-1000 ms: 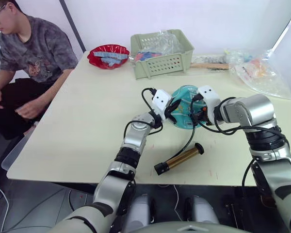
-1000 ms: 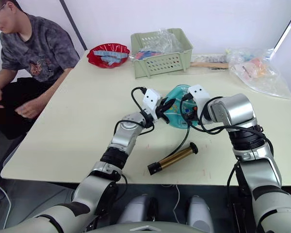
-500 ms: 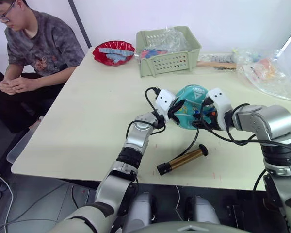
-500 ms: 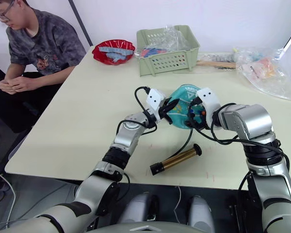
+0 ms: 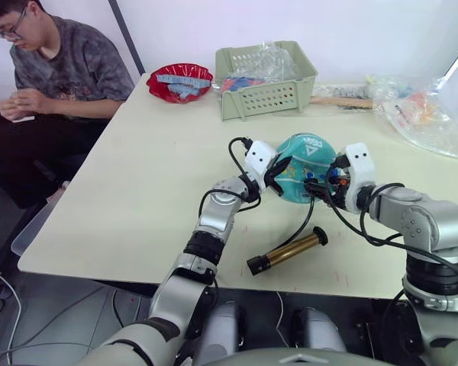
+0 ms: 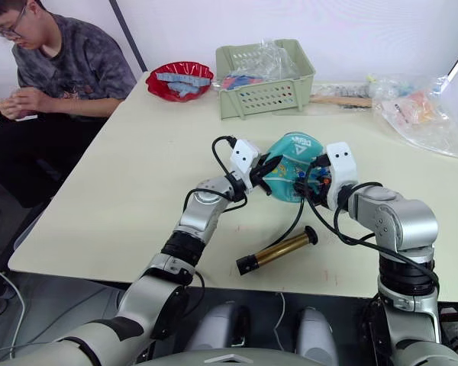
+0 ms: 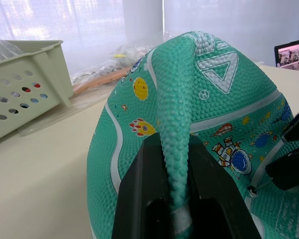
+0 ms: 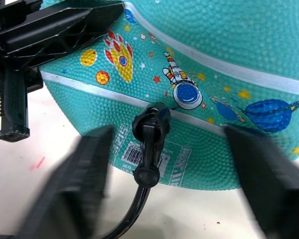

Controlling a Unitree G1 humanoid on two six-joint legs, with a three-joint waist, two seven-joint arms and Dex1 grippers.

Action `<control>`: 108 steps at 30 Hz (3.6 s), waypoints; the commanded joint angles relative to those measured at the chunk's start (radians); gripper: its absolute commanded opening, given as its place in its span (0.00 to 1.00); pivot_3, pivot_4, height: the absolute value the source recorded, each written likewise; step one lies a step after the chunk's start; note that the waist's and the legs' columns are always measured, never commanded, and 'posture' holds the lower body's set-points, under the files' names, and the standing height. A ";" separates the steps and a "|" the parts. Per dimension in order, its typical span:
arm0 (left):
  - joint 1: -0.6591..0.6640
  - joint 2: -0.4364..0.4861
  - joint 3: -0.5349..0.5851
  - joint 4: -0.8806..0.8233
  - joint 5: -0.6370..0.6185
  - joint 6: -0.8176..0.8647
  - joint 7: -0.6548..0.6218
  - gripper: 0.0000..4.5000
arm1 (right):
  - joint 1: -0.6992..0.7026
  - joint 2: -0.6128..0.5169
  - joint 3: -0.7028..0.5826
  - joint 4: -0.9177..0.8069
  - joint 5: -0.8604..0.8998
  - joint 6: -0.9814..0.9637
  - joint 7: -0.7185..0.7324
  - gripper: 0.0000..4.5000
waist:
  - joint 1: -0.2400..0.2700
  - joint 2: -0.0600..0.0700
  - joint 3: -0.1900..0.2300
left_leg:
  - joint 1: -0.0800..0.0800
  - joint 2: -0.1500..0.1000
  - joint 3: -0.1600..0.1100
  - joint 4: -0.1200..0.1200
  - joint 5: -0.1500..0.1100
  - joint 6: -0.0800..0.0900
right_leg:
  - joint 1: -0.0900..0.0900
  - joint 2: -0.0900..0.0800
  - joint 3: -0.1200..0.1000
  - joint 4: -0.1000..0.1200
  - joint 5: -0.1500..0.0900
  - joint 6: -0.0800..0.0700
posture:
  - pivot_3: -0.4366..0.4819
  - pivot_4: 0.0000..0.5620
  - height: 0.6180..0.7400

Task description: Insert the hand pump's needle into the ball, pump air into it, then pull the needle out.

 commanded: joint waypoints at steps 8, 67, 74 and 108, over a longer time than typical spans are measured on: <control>0.054 -0.005 -0.077 0.087 0.044 0.047 -0.043 0.00 | -0.017 0.025 -0.001 -0.004 0.011 -0.040 -0.034 0.69 | -0.001 0.000 0.000 | 0.001 -0.004 -0.001 0.000 0.000 0.000 | 0.002 0.000 0.000 0.000 -0.001 0.001 | 0.48 0.27 1.00; 0.040 0.001 -0.071 0.121 0.035 0.049 -0.032 0.00 | -0.200 -0.294 0.629 0.363 -0.357 -0.530 0.424 0.07 | -0.009 -0.007 0.003 | 0.017 -0.001 -0.002 0.002 0.000 -0.001 | 0.016 -0.002 0.000 0.003 -0.005 0.000 | 0.48 0.27 1.00; 0.032 0.008 -0.058 0.133 0.037 0.047 -0.027 0.00 | -0.229 -0.245 0.691 0.462 -0.419 -0.498 0.466 0.07 | -0.019 -0.010 -0.004 | 0.019 0.001 -0.002 0.002 0.000 -0.001 | 0.017 -0.002 0.000 0.003 -0.006 -0.003 | 0.48 0.27 1.00; 0.034 0.023 -0.051 0.147 0.033 0.047 -0.014 0.00 | -0.231 -0.049 0.712 0.899 -0.645 -0.584 0.453 0.07 | -0.035 -0.019 -0.028 | 0.043 0.006 0.000 -0.008 -0.005 -0.011 | 0.029 -0.016 -0.014 0.001 -0.010 -0.004 | 0.48 0.27 1.00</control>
